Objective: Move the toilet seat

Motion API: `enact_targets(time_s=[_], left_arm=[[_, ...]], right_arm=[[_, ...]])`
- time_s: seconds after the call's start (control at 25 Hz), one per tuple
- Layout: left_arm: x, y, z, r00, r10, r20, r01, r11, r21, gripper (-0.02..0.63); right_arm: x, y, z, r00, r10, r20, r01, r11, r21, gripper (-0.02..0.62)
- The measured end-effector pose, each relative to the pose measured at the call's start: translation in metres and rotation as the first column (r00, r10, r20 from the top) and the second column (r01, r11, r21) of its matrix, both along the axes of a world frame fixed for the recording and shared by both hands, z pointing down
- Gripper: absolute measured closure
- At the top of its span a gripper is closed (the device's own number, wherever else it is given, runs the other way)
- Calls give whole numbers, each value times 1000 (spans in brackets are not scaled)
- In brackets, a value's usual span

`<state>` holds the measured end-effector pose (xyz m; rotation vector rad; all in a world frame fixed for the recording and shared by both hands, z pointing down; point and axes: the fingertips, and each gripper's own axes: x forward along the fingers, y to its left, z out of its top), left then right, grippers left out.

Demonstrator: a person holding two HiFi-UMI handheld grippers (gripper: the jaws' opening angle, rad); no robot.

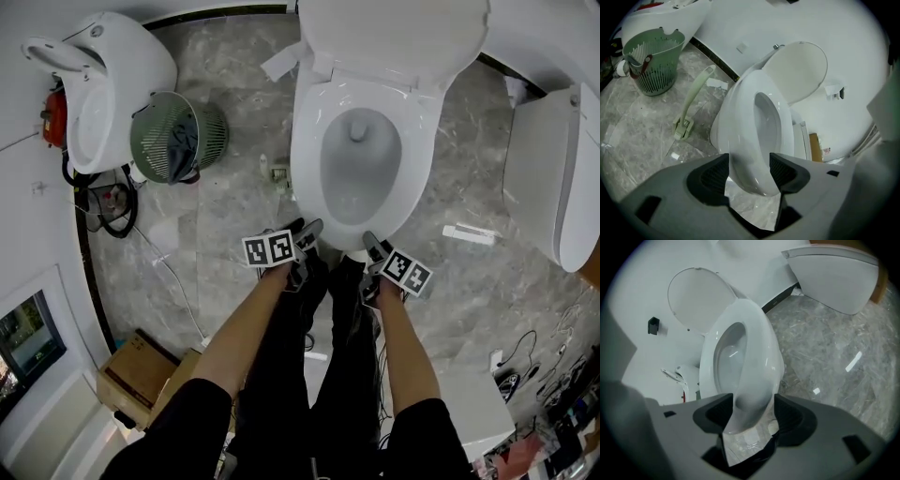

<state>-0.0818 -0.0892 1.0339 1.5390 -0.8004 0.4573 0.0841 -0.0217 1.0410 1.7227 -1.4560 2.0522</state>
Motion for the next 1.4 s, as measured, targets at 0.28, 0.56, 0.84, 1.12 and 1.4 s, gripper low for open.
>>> enact_targets(time_s=[0.28,0.56,0.84,1.12,1.4], left_arm=[[-3,1,11,998,-62,-20,61,998,-30,407],[-5,3,-3,997,-60,-46,57,997,-54,454],[-6,2,-41,994,-65,-88,59,996,-63,456],[-2,-6,-87,994,34,-105,-38,999,-32,429],[7,-9,-151,967,230,-113,-218,970,110,390]], right_arm=[[-5,-6,5,994,92,64,-94,995,23,353],[-1,-3,-10,975,173,139,-179,983,29,402],[1,-2,-49,951,205,233,-223,973,56,431],[4,-9,-94,930,258,263,-278,960,42,447],[12,-26,-151,904,326,276,-359,930,76,454]])
